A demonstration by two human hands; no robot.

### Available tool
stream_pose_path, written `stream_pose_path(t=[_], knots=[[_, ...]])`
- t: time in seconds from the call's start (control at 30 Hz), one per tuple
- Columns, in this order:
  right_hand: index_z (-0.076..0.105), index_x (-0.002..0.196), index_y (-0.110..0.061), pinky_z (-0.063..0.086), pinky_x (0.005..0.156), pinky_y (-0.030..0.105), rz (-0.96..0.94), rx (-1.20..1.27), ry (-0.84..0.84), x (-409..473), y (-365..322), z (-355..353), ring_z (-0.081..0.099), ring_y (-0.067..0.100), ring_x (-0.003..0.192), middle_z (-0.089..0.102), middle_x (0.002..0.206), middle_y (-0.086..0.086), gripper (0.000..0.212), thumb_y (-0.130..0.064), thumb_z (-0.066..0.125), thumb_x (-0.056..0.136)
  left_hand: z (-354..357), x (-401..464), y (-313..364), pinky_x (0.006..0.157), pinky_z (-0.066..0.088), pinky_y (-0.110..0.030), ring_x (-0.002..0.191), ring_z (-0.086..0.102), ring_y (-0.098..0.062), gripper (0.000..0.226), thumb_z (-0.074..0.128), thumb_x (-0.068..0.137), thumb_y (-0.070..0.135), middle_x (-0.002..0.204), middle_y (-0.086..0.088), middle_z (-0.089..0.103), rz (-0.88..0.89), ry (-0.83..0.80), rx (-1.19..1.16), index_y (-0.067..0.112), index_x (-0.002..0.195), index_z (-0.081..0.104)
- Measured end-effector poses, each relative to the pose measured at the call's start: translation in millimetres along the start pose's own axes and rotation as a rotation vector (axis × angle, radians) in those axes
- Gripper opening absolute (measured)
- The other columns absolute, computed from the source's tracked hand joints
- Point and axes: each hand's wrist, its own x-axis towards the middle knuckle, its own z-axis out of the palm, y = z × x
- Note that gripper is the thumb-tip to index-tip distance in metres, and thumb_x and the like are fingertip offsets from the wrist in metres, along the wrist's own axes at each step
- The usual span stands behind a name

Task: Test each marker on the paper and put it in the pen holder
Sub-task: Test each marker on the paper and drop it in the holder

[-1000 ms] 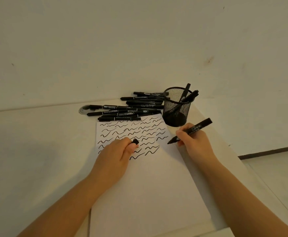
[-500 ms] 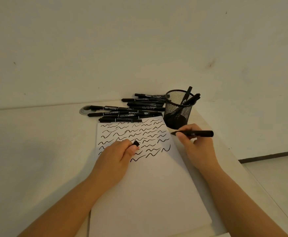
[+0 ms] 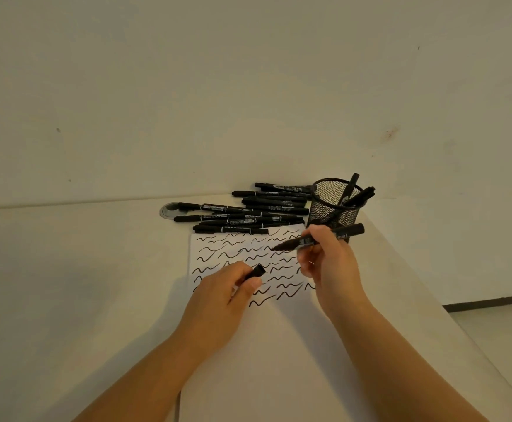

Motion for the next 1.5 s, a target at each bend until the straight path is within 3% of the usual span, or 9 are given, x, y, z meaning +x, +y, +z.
stream_pose_path(t=[0.1,0.3,0.5,0.67,0.8,1.03,1.2,1.33,1.5], knots=[[0.055,0.068,-0.013,0.032,0.040,0.023,-0.006,-0.029,0.008,-2.1,8.2,-6.2,0.041,0.012,0.039,0.051,0.042,-0.001,0.025,-0.020,0.049,0.091,-0.3,-0.9,-0.5,0.056,0.035,-0.007,0.064,0.049,0.006,0.013,0.049,0.090,0.037,0.069,0.031,0.055,0.027,0.001,-0.017,0.035,0.078,0.053],[0.063,0.055,-0.024,0.033,0.038,0.019,-0.024,-0.119,-0.079,-3.6,8.3,-8.4,0.042,0.011,0.039,0.052,0.044,0.001,0.040,-0.019,0.048,0.091,-0.1,0.1,2.3,0.060,0.038,-0.011,0.070,0.051,0.000,0.025,0.037,0.080,0.059,0.067,0.016,0.057,0.077,-0.007,0.014,0.039,0.076,0.051],[0.062,0.061,-0.017,0.036,0.040,0.014,-0.128,-0.239,-0.203,-11.7,9.1,-4.7,0.045,0.008,0.039,0.054,0.045,0.002,0.030,-0.011,0.052,0.089,-3.2,-0.6,6.7,0.060,0.037,-0.012,0.071,0.051,-0.003,0.007,0.056,0.086,0.036,0.068,0.014,0.057,0.074,0.024,0.019,0.037,0.079,0.059],[0.057,0.051,-0.019,0.036,0.038,0.015,-0.188,-0.258,-0.259,-15.1,8.4,-4.8,0.043,0.010,0.035,0.050,0.040,0.002,0.039,-0.005,0.053,0.088,-4.7,-3.7,13.1,0.062,0.033,-0.008,0.074,0.050,0.001,0.015,0.057,0.085,0.040,0.070,0.019,0.052,0.148,0.036,0.054,0.028,0.088,0.066],[0.057,0.049,-0.019,0.033,0.037,0.017,-0.135,-0.175,-0.265,-16.2,11.4,-2.0,0.040,0.011,0.034,0.046,0.038,-0.001,0.036,-0.019,0.052,0.085,-5.7,-7.9,22.3,0.060,0.036,-0.011,0.067,0.048,-0.003,0.040,0.037,0.083,0.053,0.070,0.022,0.047,0.221,0.072,0.097,0.025,0.091,0.064],[0.050,0.046,-0.016,0.024,0.037,0.018,-0.071,0.061,-0.197,-23.1,16.7,3.6,0.028,0.011,0.031,0.036,0.034,-0.001,0.027,-0.021,0.046,0.073,-6.3,-13.2,39.1,0.052,0.024,-0.007,0.057,0.038,-0.001,0.036,0.035,0.090,0.039,0.068,0.019,0.043,0.313,0.110,0.235,0.017,0.084,0.063],[0.046,0.042,-0.020,0.026,0.038,0.020,-0.149,0.032,-0.148,-27.6,17.2,5.0,0.032,0.009,0.038,0.038,0.041,-0.002,0.028,-0.016,0.045,0.070,-3.7,-14.3,40.7,0.047,0.027,-0.012,0.050,0.043,-0.004,0.035,0.039,0.089,0.044,0.051,0.013,0.048,0.207,-0.022,-0.051,0.023,0.078,0.065],[0.046,0.042,-0.022,0.026,0.040,0.017,-0.220,0.018,-0.198,-29.4,19.4,6.0,0.032,0.009,0.040,0.040,0.040,-0.008,0.029,-0.016,0.045,0.070,-7.1,-13.6,39.6,0.041,0.023,-0.011,0.039,0.032,-0.005,0.025,0.041,0.085,0.037,0.042,0.012,0.039,0.092,-0.152,-0.246,0.035,0.067,0.059],[0.048,0.042,-0.024,0.024,0.042,0.025,-0.306,-0.018,-0.252,-33.6,19.8,7.2,0.034,0.016,0.044,0.044,0.043,-0.009,0.021,-0.027,0.048,0.063,-13.0,-11.5,35.1,0.051,0.029,-0.018,0.050,0.033,-0.012,0.031,0.040,0.084,0.040,0.046,0.011,0.037,-0.050,-0.361,-0.463,0.031,0.063,0.061]])
